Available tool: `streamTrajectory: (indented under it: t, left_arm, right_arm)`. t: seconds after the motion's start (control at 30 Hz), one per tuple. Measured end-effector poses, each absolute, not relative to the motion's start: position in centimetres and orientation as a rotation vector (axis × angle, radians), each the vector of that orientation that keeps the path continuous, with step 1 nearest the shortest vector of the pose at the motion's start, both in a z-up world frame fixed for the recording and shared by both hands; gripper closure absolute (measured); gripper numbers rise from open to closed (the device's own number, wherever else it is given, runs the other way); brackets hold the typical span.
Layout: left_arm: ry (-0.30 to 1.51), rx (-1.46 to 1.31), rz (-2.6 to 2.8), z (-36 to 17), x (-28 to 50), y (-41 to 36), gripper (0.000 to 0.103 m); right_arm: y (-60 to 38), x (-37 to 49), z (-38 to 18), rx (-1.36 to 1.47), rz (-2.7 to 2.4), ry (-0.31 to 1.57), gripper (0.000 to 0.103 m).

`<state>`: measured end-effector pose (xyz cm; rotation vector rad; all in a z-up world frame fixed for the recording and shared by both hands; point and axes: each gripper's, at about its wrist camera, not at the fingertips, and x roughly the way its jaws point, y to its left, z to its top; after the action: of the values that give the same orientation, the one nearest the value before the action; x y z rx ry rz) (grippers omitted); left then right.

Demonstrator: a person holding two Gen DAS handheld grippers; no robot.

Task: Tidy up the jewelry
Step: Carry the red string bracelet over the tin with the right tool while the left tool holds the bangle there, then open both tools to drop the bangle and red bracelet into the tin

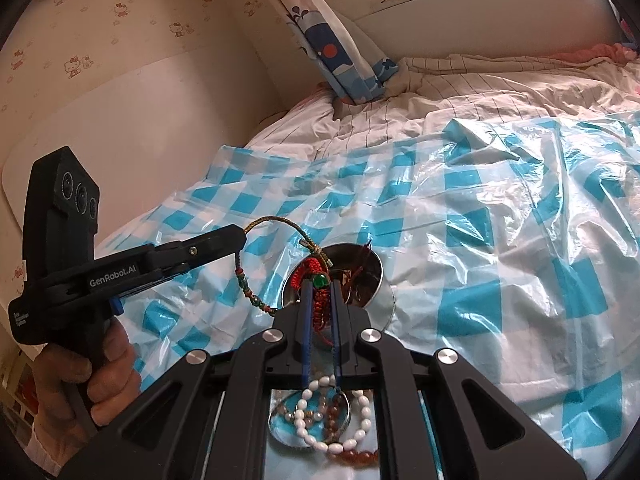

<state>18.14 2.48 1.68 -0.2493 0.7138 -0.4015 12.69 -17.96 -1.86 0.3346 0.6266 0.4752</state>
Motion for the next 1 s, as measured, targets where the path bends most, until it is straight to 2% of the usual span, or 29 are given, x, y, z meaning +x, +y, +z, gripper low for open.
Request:
streamTrajectory:
  t: [0.3, 0.63, 0.7, 0.87, 0.93, 1.0]
  left_arm:
    - [0.754, -0.293, -0.374, 0.4, 19.3, 2.1, 0.100]
    - [0.904, -0.303, -0.325, -3.0, 21.5, 1.2, 0.098]
    - [0.917, -0.303, -0.298, -3.3, 21.7, 1.1, 0.089]
    - [0.894, -0.260, -0.227, -3.1, 21.7, 1.3, 0.077]
    - [0.875, -0.255, -0.209, -2.8, 21.7, 1.6, 0.073]
    - [0.857, -0.271, -0.199, -2.5, 21.6, 2.1, 0.070]
  right_arm:
    - [-17.8, 14.5, -1.9, 0.357, 0.446, 0.628, 0.094]
    - [-16.0, 18.3, -3.5, 0.363, 0.437, 0.683, 0.094]
    - [-15.5, 19.0, -4.3, 0.348, 0.431, 0.713, 0.094]
    - [-14.8, 20.3, -6.0, 0.321, 0.417, 0.801, 0.093]
    - [-14.5, 20.1, -6.0, 0.301, 0.410, 0.803, 0.090]
    - [-14.4, 19.8, -5.5, 0.282, 0.406, 0.781, 0.079]
